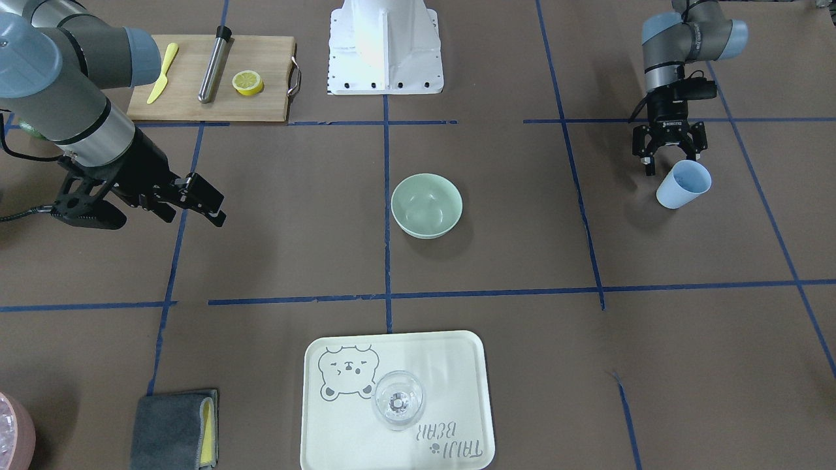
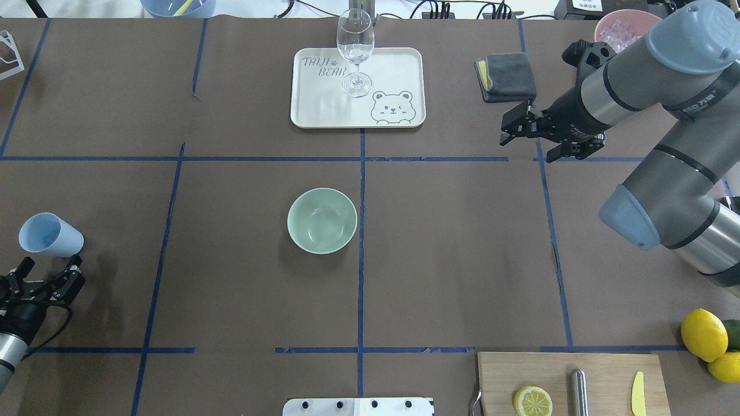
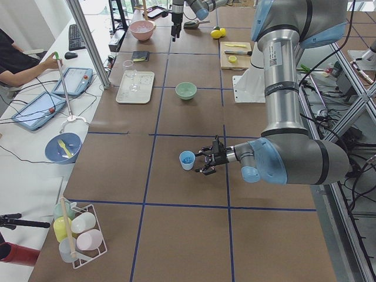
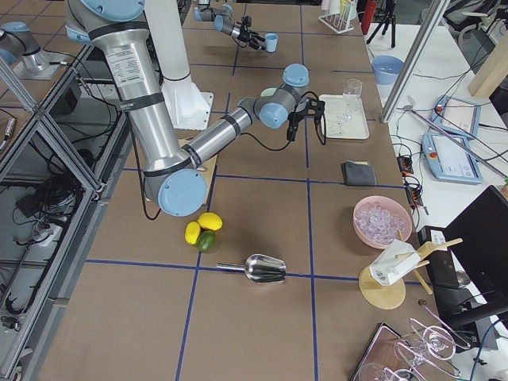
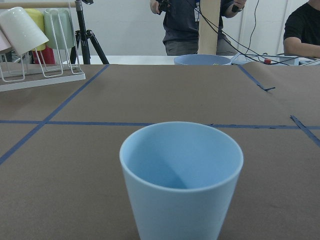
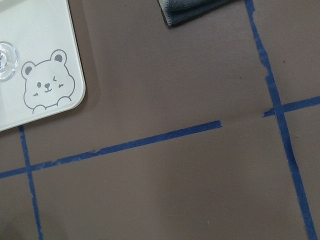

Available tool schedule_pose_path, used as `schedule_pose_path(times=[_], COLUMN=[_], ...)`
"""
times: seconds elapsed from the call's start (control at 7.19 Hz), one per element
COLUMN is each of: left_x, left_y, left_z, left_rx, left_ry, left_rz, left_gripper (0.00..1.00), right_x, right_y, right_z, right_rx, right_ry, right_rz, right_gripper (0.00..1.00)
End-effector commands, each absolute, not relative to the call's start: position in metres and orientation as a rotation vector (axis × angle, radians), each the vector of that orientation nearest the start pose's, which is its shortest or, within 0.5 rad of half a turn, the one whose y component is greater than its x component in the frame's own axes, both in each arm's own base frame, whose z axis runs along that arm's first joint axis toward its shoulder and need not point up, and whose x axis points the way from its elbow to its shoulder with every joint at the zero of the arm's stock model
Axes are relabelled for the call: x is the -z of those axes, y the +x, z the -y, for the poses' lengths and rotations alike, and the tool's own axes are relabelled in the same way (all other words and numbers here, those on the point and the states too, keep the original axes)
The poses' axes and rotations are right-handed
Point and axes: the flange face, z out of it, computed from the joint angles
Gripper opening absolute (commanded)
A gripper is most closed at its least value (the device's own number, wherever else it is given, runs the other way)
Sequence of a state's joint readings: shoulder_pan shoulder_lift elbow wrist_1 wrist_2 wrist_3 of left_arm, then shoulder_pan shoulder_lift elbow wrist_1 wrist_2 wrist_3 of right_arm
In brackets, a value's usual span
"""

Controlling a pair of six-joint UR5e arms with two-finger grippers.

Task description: Pour ice into bowl

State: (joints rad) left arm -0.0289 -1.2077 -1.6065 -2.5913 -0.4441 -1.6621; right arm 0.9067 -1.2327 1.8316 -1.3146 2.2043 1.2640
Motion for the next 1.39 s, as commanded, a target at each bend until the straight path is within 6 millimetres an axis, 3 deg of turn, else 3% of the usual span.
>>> schedule_pose_path(times=[0.0,0.42,0.83,1.25], left_x=[-0.657,-0.658,-0.658,-0.659], left_y=[0.311,0.307,0.324,0.322], left_z=[0.241,0.248,0.257,0.265], left_rx=[0.498,0.498,0.519,0.529], left_ry=[1.082,1.091,1.097,1.106], left_rz=[-0.624,-0.602,-0.601,-0.581], left_gripper=[1.00,1.00,1.00,1.00], right_x=[-0.320,-0.322,-0.326,-0.324], right_y=[-0.306,-0.306,-0.309,-0.309], right_z=[0.511,0.511,0.514,0.514], right_rx=[-0.277,-0.278,-0.275,-0.273], right_ry=[-0.018,-0.019,-0.022,-0.019], right_rz=[1.017,1.014,1.006,1.009], right_gripper=[1.00,1.00,1.00,1.00])
